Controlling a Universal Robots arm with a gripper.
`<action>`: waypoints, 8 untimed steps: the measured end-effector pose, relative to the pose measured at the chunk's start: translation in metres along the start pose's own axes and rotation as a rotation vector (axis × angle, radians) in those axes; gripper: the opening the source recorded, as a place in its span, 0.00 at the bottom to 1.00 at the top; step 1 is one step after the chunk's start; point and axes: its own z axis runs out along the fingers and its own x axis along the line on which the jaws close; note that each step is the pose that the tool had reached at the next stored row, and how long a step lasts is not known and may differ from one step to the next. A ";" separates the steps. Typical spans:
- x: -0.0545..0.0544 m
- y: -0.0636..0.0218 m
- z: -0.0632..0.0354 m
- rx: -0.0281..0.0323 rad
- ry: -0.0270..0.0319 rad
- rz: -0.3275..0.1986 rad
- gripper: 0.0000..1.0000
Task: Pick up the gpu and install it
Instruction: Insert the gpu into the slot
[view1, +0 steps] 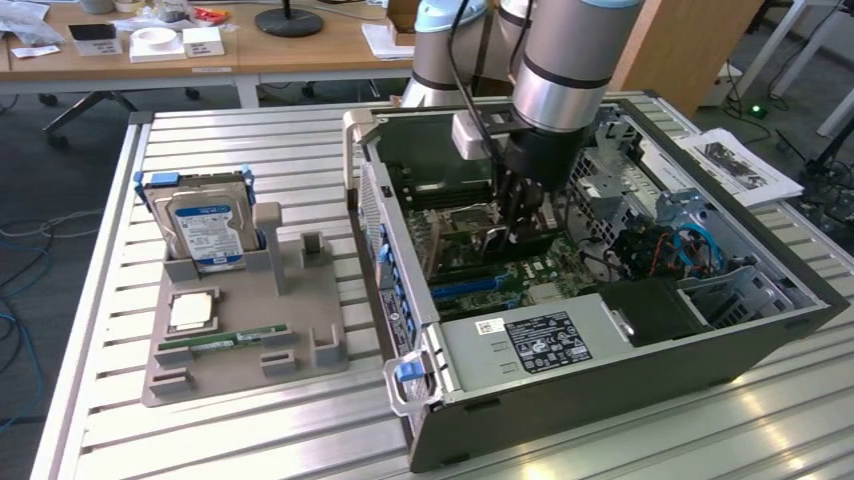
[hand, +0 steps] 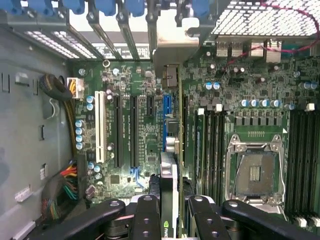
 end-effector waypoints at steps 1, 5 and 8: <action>0.000 0.0017 0.0002 0.0002 0.0000 0.000 0.27; 0.000 0.0076 0.0009 0.0005 0.0001 0.000 0.27; 0.000 0.0080 0.0009 0.0004 0.0002 0.000 0.27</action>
